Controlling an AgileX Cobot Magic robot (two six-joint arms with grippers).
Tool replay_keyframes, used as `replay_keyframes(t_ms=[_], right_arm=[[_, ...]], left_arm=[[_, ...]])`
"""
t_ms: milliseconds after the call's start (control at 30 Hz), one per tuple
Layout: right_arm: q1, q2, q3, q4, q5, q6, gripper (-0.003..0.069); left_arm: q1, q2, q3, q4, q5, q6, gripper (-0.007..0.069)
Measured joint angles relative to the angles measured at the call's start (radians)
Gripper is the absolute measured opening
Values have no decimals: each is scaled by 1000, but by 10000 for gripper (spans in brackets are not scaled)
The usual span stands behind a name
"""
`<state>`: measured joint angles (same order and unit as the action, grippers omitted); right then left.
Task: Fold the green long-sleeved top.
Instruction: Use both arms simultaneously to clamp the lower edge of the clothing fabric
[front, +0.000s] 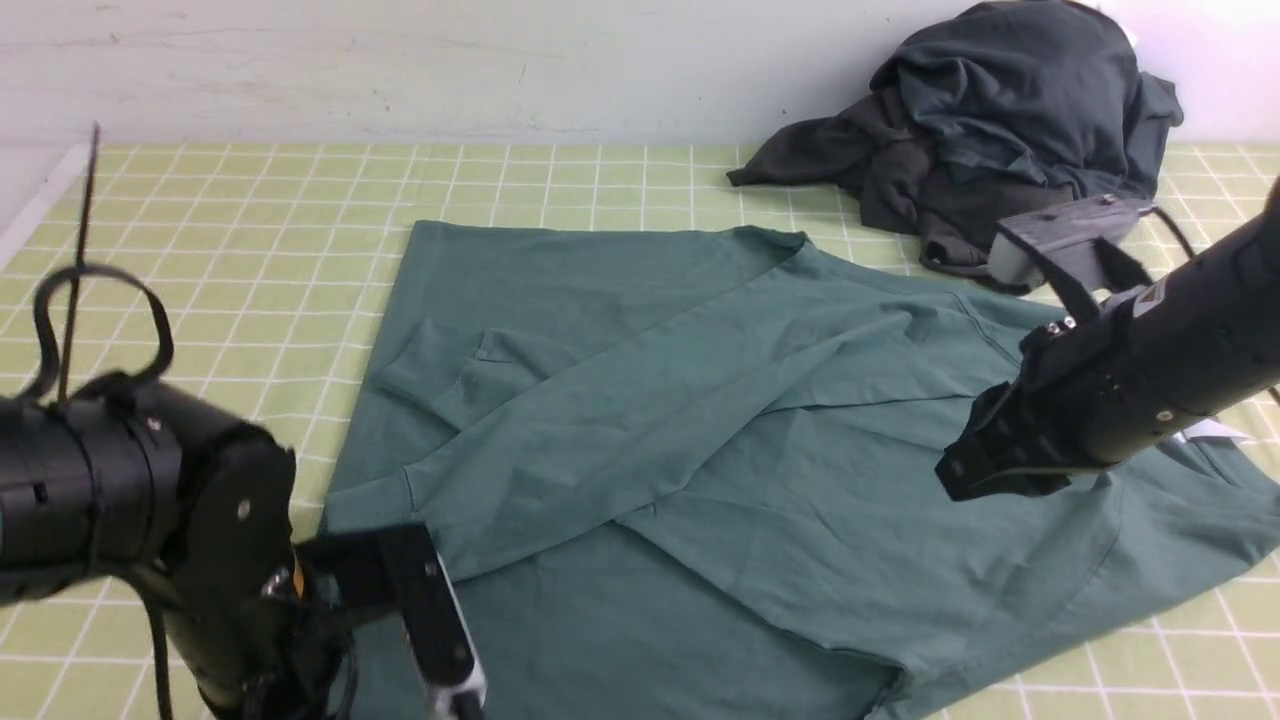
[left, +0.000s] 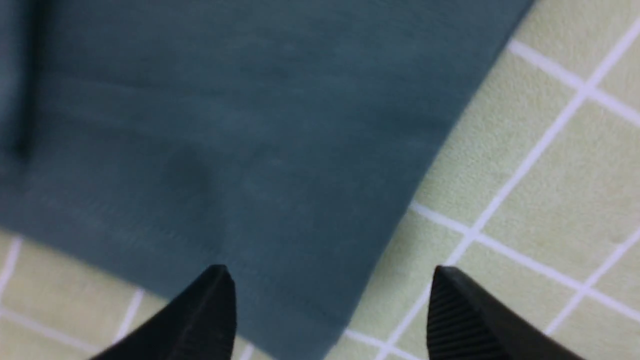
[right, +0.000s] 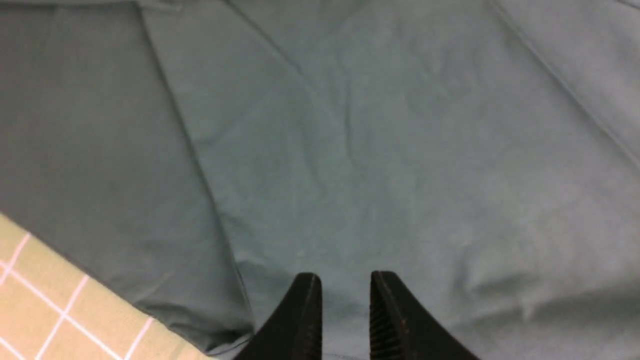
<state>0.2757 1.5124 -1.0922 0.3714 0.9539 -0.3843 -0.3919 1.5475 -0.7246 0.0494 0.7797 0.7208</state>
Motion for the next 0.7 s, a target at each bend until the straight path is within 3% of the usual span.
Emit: replay_keyframes(t_ms=[200,300,367,433,600,700], right_arm=[[6,0,0,3,-10,-2,136],[6,0,0,3,-21,-17,136],[6,-5,0,4,-22,-28,136],[6,-36,3,6,-27,-53,132],[6,-136,5,6,-57,-111,92],[6,-213,5,1,-103,-302,29]], left_arm=[[0,39,16,-3,-63,32,358],[-4,39,15,0,-76,26,203],[-5,39,14,8,-87,7,145],[-5,19,1,20,-102,-73,41],[-5,-60,-7,26,-99,-223,6],[-5,-121,-7,42,-98,-335,6]])
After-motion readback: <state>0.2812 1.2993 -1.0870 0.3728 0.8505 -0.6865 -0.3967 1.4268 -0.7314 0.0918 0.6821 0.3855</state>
